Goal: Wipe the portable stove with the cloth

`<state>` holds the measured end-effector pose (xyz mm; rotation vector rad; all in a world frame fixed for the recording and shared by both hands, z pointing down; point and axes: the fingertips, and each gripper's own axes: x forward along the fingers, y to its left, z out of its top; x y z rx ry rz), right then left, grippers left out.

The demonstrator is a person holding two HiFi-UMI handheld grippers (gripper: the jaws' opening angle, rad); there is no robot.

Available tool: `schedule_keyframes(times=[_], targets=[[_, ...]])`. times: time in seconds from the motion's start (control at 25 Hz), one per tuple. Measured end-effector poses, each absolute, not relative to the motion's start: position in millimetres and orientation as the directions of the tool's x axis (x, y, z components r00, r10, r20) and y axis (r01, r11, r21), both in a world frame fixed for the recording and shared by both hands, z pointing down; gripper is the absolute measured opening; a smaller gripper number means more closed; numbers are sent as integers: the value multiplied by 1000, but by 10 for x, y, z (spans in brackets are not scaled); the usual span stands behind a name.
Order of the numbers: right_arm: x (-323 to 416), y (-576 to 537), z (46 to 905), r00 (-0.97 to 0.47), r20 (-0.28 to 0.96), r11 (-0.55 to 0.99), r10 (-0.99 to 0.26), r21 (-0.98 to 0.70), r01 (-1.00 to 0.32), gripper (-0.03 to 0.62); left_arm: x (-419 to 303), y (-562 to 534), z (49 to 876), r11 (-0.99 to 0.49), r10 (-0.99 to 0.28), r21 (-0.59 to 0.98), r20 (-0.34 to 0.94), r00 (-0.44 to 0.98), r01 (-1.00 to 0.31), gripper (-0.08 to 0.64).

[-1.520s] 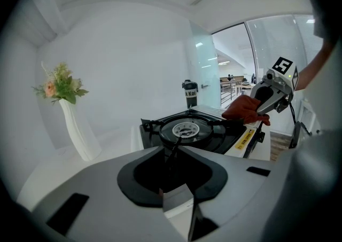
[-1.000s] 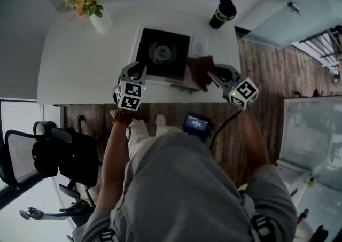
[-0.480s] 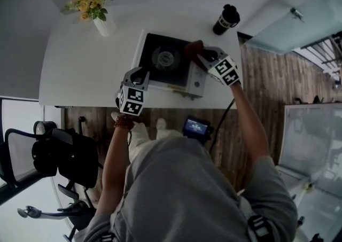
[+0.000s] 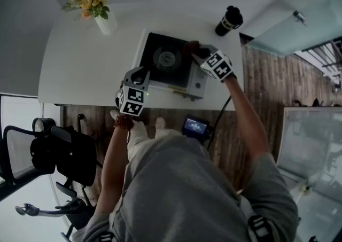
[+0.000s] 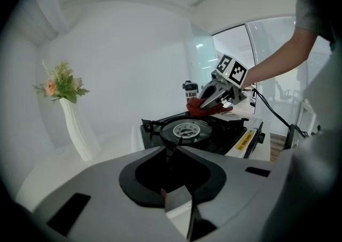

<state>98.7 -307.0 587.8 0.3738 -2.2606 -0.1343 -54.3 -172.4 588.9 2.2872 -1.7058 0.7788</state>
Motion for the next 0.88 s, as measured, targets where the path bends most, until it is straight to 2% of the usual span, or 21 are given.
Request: schedule_keyframes(times=[0.88], targets=[[942, -2743, 5890, -611, 730, 950, -307, 273, -150, 58, -551, -1738, 5899, -313, -838, -159, 510, 194, -936, 69]])
